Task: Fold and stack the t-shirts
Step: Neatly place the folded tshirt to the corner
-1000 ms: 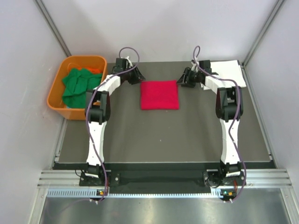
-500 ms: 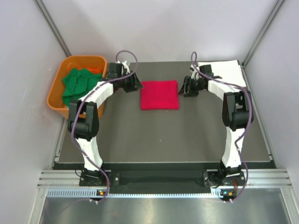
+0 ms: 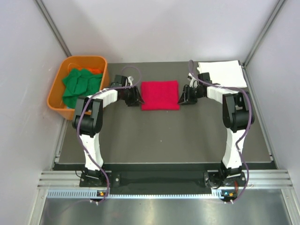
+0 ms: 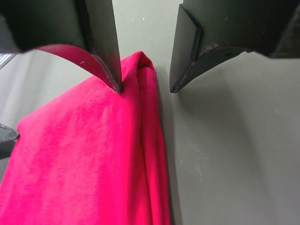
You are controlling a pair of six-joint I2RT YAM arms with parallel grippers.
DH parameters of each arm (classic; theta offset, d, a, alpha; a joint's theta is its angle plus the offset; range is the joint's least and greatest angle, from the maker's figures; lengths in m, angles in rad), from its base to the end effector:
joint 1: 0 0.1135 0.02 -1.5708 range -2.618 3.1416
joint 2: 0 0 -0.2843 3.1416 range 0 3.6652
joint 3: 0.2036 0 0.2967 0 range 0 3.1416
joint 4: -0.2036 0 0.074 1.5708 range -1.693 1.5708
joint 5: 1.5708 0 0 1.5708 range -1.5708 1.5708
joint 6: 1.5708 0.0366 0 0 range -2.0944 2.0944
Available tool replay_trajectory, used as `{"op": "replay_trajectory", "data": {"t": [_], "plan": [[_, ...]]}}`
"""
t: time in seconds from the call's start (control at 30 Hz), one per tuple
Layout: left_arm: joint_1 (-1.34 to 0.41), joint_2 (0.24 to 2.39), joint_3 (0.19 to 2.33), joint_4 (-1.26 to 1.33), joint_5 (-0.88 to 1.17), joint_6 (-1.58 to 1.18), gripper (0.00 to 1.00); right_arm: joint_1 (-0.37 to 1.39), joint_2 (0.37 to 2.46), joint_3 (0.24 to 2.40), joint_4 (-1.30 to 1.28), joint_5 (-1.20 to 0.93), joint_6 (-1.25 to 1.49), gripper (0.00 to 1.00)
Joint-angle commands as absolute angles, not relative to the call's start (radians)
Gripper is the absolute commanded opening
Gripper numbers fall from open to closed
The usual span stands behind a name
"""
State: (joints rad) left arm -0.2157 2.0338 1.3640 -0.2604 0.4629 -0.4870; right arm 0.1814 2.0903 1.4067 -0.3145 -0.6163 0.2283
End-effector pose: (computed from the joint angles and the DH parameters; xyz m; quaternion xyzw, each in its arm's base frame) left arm 0.4613 -0.1178 0.1489 -0.0534 0.9251 -0.3099 0.2128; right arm 0.4689 0.1075 0.1360 -0.0642 0.9159 0.3396 0.2043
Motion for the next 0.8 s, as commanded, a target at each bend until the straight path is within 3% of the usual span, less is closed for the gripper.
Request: {"op": "replay_trajectory", "data": {"t": [0.0,0.27,0.77], "plan": [[-0.218,2.049,1.345,-0.206,0.492,-0.463,0.50,0.192,2.034,1.356,-0.262,-0.641,0.215,0.41],[-0.216,2.043,1.333,-0.236,0.483,-0.434,0.43,0.193,1.996,1.289,-0.224,-0.669,0.236,0.41],[-0.218,2.003,1.312,-0.238,0.551,-0.468,0.52,0.195,1.996,1.258,-0.155,-0.726,0.264,0.38]]}}
